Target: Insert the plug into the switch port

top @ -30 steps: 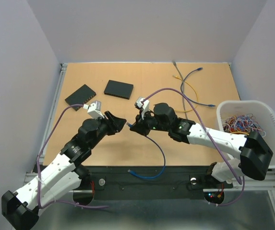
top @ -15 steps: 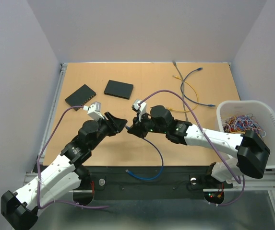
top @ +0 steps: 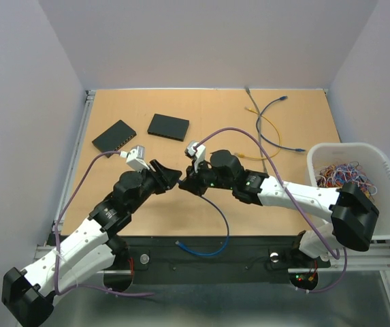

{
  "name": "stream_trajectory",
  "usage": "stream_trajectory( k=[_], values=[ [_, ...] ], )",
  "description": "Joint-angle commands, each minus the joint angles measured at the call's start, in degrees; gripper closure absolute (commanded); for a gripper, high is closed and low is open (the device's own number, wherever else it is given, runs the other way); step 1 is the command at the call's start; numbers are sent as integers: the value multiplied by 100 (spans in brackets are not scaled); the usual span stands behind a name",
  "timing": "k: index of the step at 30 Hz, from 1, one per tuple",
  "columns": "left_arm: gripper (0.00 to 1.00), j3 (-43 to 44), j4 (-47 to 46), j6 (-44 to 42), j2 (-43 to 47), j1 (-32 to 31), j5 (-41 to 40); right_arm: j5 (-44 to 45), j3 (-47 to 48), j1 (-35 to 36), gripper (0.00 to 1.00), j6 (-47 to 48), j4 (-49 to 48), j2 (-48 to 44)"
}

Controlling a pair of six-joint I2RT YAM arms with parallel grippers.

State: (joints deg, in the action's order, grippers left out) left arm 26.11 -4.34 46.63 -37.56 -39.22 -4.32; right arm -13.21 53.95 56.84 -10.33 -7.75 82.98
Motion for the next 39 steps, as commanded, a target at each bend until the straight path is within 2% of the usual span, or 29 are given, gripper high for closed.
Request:
stream_trajectory(
  k=[1,5,9,11,12,14,16,17,18,19,20,21,22,26,28,31,39],
  values=[
    [46,-71,-357,65,-32,-59,27,73,256,99,100,-57,-473,-10],
    [50,-106,-445,109,-102,-85,36,100,151,117,100,-110,-675,-27],
    [72,-141,-585,136,-155,-121,19,108,-42,126,99,-224,-982,-71],
    [76,-150,-594,144,-190,-130,10,143,-156,126,100,-285,-1140,-124],
    [83,-159,-603,144,-199,-138,1,187,-201,134,100,-347,-1289,-159],
    [89,-176,-612,145,-208,-147,1,284,-350,126,100,-408,-1483,-264],
    [100,-194,-630,144,-190,-156,-25,328,-438,134,98,-470,-1580,-335],
    [100,-194,-630,136,-190,-165,-25,328,-447,134,98,-470,-1581,-344],
    [100,-211,-612,127,-181,-156,-25,345,-456,134,85,-470,-1581,-353],
    [100,-203,-621,118,-181,-156,-25,380,-465,134,85,-470,-1581,-370],
    [100,-194,-612,109,-173,-165,-25,390,-482,134,74,-461,-1563,-396],
    [100,-185,-586,92,-164,-156,-34,477,-535,134,68,-453,-1546,-458],
    [100,-176,-577,83,-164,-156,-34,530,-570,134,55,-453,-1537,-493],
    [100,-159,-472,48,-111,-156,-78,715,-719,134,43,-382,-1484,-686],
    [100,-150,-454,57,-85,-165,-96,741,-772,134,44,-373,-1475,-757],
    [100,-150,-463,74,-85,-156,-104,741,-790,134,51,-365,-1484,-766],
    [100,-150,-463,118,-94,-165,-96,671,-720,134,55,-391,-1510,-573]
  ],
)
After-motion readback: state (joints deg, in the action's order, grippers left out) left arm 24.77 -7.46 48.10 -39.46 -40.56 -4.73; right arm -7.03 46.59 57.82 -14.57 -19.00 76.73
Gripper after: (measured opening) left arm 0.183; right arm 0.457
